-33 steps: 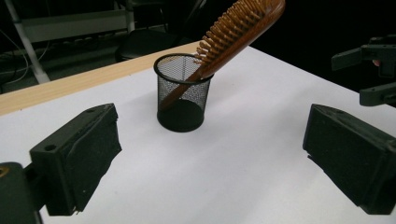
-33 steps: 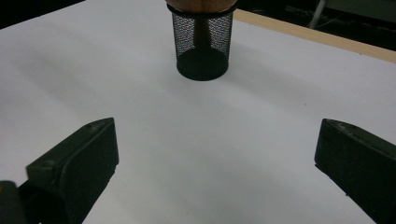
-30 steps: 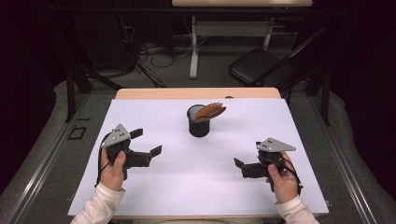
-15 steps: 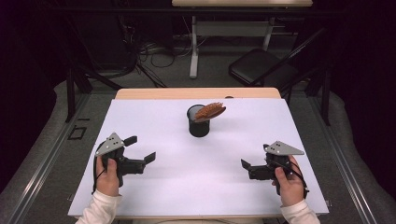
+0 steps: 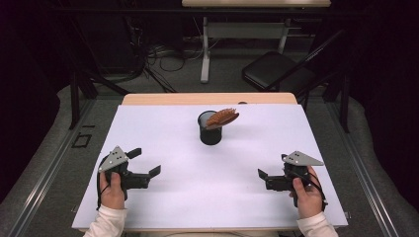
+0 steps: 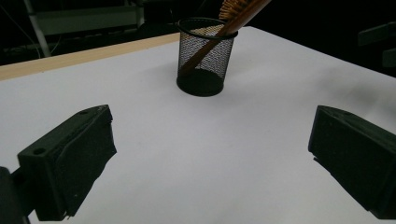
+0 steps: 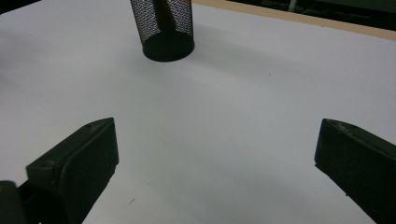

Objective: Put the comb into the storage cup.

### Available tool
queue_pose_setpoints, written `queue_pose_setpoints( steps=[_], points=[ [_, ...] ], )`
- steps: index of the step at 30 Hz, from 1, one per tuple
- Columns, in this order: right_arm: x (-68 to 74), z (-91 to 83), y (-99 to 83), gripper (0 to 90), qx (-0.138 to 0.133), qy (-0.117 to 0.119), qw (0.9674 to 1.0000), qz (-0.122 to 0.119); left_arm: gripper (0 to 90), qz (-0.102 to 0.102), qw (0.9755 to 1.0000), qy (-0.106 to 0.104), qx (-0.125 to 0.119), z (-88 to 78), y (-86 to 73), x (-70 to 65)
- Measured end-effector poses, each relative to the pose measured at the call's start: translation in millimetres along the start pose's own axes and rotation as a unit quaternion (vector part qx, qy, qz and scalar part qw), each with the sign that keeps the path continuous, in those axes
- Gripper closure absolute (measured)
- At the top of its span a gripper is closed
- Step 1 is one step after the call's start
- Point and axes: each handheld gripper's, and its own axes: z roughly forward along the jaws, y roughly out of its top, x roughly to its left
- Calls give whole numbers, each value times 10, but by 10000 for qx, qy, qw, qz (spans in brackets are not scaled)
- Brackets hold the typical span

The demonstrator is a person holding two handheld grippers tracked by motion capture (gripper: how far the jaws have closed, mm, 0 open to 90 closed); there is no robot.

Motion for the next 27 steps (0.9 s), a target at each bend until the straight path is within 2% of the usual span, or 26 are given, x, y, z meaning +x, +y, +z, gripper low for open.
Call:
queue_pose_setpoints(
  steps=[7, 11, 14, 19, 27],
  points=[
    [-82, 8, -54, 0, -67, -164, 9998, 99, 5, 30, 10000, -22, 44, 24, -75, 36],
    [-108, 17, -85, 0, -21, -191, 9997, 158, 5, -40, 10000, 3, 62, 29, -113, 61],
    [-115, 31, -101, 0, -38, -198, 9997, 165, 5, -123, 9999, -81, 10, 34, -142, 91],
    [-121, 53, -130, 0, 11, -224, 9996, 170, 5, -122, 9999, -34, -15, 23, -165, 118],
    [-152, 85, -181, 0, 54, -264, 9994, 227, 6, -239, 9997, -47, -79, 16, -198, 155]
  ],
)
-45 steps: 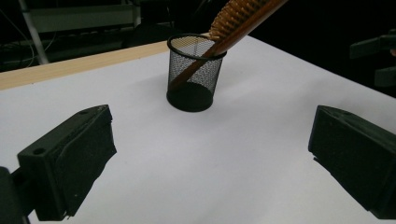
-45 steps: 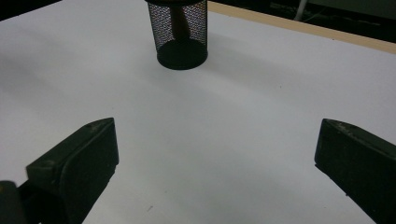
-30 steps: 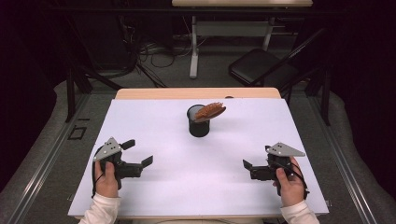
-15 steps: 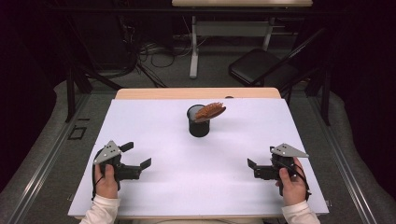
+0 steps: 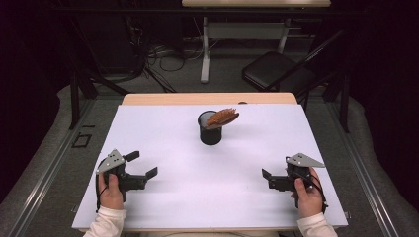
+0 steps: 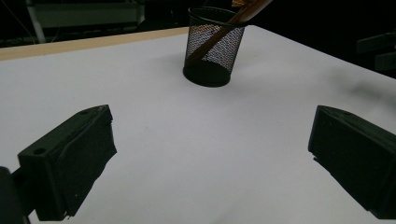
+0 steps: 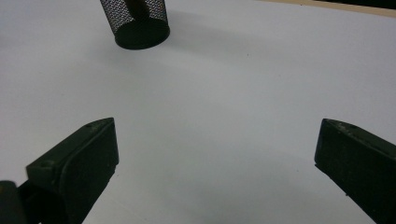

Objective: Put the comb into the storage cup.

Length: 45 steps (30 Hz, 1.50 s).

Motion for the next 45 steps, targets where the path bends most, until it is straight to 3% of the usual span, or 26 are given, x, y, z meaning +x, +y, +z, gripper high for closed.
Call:
queue_pose_setpoints(
  steps=[12, 45],
  points=[
    [-21, 59, -54, 0, 135, -27, 9999, 100, 6, -10, 10000, 17, 96, 40, -52, 31],
    [26, 106, -83, 0, 288, 49, 9996, 34, 6, -17, 9998, 11, 181, 73, -72, 27]
  ],
)
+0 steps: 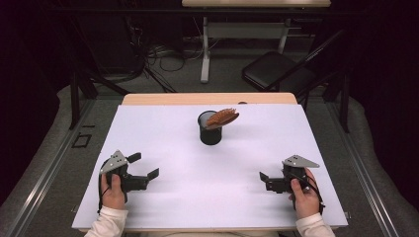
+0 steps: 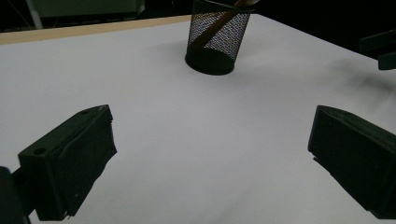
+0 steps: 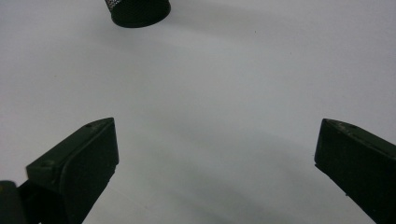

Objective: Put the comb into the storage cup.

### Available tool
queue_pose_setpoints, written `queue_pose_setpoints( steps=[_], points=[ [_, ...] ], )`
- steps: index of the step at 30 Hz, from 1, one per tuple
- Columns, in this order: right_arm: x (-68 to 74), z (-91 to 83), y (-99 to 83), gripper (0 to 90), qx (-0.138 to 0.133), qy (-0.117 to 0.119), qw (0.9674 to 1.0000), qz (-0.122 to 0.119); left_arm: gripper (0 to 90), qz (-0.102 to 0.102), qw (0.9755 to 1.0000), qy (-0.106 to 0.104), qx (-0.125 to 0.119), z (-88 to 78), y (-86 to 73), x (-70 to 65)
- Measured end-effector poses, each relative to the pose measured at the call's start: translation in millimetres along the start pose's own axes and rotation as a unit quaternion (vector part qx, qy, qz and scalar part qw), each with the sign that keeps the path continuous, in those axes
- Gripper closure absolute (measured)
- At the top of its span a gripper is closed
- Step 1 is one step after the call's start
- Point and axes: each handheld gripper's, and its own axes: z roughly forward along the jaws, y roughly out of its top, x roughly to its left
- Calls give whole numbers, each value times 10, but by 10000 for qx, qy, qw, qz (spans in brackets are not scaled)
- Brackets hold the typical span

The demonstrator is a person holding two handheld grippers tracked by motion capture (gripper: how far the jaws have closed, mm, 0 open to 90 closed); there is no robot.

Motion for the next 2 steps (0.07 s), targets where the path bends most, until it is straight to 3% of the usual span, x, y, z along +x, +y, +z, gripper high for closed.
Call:
queue_pose_setpoints(
  steps=[2],
  points=[
    [-2, 0, -1, 0, 15, 2, 10000, -21, 6, -12, 10000, 9, 23, 0, 1, 1]
  ],
)
